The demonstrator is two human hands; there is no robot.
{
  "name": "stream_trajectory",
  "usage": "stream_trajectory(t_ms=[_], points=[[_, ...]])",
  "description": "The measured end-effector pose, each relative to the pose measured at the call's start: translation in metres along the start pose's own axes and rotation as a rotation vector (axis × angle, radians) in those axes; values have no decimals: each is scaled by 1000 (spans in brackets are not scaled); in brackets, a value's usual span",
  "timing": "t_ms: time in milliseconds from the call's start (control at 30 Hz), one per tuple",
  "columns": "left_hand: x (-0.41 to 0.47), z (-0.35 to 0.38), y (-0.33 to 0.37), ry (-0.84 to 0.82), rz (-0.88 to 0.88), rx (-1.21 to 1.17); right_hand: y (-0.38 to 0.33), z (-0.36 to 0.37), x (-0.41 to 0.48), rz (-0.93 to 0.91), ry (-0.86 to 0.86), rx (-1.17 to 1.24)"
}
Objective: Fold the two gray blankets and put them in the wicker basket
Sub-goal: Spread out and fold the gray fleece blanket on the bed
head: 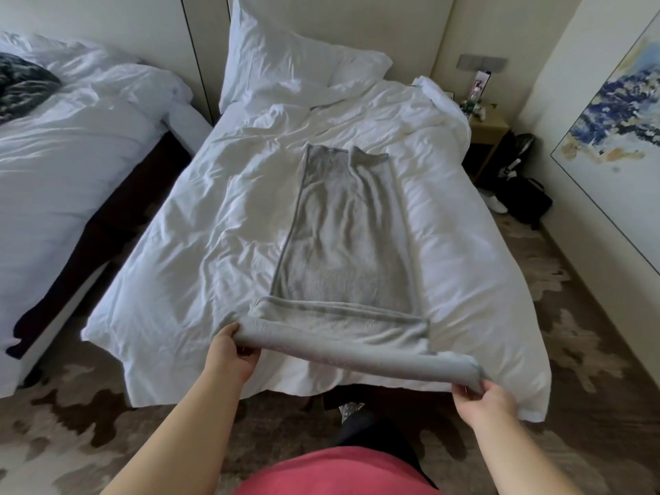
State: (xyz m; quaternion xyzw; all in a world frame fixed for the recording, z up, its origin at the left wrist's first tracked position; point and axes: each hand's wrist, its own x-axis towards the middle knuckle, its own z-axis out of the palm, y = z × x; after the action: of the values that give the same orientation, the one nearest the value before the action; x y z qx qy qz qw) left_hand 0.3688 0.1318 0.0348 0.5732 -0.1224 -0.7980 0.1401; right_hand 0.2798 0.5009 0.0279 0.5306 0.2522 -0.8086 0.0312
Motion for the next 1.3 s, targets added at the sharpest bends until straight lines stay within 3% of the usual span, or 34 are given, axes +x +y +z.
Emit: stream_trajectory(t_ms=[233, 467, 633, 833, 1100, 1233, 1300], points=[[6, 95, 20, -184, 27, -45, -20, 111, 13, 5, -136, 5], [64, 208, 37, -174, 59, 2, -22, 243, 71, 71, -196, -9], [140, 256, 31, -148, 87, 121, -4, 305, 155, 99, -203, -224], [194, 228, -17, 117, -89, 259, 22, 275, 225, 249, -35, -612], [187, 160, -29, 314, -80, 238, 29, 208, 215, 309, 20, -740], [184, 131, -43, 449, -88, 270, 41, 162, 203, 384, 131, -879], [188, 118, -51, 440, -131, 276, 51, 142, 201, 469, 192, -962]])
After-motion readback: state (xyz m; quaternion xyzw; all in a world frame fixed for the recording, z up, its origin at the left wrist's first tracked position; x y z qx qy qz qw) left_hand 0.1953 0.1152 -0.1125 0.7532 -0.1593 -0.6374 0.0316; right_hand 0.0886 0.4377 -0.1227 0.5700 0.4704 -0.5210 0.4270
